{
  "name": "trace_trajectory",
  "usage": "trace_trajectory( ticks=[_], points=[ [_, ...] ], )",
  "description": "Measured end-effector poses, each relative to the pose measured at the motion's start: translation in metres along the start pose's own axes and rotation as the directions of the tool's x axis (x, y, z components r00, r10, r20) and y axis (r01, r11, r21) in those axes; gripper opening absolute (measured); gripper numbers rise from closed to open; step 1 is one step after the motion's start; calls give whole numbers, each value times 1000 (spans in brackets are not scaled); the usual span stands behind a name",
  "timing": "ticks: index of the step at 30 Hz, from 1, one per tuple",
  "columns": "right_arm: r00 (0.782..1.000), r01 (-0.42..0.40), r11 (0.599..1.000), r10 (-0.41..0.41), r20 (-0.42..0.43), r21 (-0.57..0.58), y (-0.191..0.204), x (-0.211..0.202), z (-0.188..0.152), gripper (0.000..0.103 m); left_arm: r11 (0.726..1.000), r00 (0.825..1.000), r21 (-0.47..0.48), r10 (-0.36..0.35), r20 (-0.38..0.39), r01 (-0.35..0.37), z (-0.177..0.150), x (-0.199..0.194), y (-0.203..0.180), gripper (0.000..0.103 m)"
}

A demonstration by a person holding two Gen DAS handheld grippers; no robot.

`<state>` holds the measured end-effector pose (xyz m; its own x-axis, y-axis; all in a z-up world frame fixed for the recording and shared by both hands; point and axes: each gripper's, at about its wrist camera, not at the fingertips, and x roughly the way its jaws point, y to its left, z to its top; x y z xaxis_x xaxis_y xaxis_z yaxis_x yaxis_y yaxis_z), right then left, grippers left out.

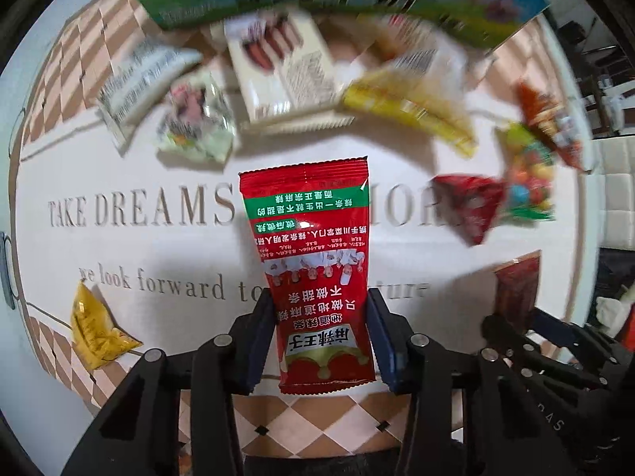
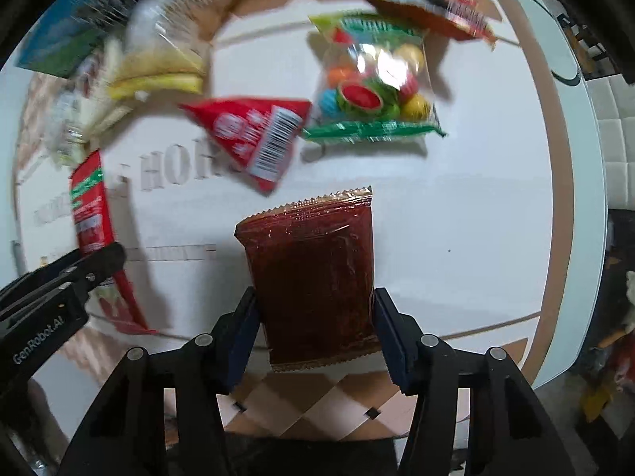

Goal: Organize snacks
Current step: 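Lower both packets into the box and open both tools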

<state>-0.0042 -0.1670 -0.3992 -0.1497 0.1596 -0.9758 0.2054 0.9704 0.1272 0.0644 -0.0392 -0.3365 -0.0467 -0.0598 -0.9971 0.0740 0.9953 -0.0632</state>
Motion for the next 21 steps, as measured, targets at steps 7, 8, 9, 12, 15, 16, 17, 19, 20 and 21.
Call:
trace_trajectory(
  ticks=[7,8,9,12,15,16,17,19,20,21],
  points=[
    [982,-155,988,157,104,-24,17,-86,28,59,995,985,28,-101,143,98,24,-92,5,42],
    [976,-174,984,177,124,-32,21,-102,37,59,994,981,30,-113,155,109,34,-102,10,42],
    [969,-195,980,199,148,-40,25,-119,46,59,991,976,34,-130,172,126,46,-116,10,42],
    [950,-218,973,229,213,-72,31,-165,90,59,990,965,36,-138,224,133,97,-144,16,42],
    [936,-202,975,220,276,-92,53,-185,134,59,994,960,28,-114,256,110,138,-159,24,42],
    [931,-199,975,219,291,-97,57,-190,150,59,995,960,22,-97,262,95,155,-159,27,42],
    [930,-190,977,212,301,-101,61,-195,172,59,996,960,9,-84,266,85,170,-158,32,42],
    [930,-171,979,197,312,-108,76,-195,205,59,998,966,-11,-55,254,60,204,-157,43,42],
    [933,-165,980,191,305,-108,79,-192,223,59,999,968,-17,-45,249,51,213,-155,47,42],
    [932,-157,980,188,310,-121,80,-184,242,59,999,972,-14,-38,230,42,230,-150,52,42]
  ],
)
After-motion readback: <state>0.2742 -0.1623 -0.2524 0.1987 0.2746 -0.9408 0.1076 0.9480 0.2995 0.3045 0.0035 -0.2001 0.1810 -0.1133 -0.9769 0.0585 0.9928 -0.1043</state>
